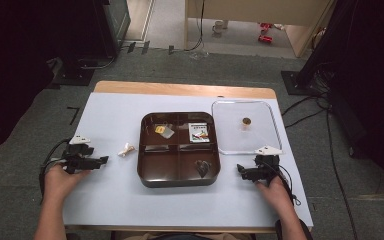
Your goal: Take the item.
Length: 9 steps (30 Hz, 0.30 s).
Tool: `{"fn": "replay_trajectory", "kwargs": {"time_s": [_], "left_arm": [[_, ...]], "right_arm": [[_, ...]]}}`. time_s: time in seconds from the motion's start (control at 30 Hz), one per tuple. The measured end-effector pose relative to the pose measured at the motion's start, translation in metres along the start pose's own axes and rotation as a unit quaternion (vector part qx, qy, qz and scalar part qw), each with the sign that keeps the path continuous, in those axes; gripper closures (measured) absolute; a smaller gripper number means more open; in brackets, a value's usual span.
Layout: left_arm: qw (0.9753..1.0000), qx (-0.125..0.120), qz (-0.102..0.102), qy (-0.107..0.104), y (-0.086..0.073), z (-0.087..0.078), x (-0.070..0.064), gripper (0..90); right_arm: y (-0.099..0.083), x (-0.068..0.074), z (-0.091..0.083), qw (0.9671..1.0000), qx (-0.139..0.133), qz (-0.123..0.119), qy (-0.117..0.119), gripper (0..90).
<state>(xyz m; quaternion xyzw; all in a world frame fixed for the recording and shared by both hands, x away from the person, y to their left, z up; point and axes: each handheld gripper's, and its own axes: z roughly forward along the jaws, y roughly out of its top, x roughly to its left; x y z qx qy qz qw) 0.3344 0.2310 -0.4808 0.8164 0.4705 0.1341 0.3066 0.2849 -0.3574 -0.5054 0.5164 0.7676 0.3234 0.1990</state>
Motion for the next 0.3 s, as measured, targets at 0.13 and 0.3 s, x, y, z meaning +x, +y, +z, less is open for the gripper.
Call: {"fn": "replay_trajectory", "kwargs": {"time_s": [0.13,0.3], "left_arm": [[1.0000,-0.008,0.001,-0.003,-0.0019,0.0015,-0.0021,20.5],[0.9998,-0.013,0.007,0.014,-0.0042,0.0035,-0.0076,19.1]], "right_arm": [[0.0000,-0.0001,-0.0001,1.0000,0.001,-0.001,0.000,0.0],[0.0000,-0.0001,0.0000,1.0000,0.000,-0.001,0.000,0.0]]}}
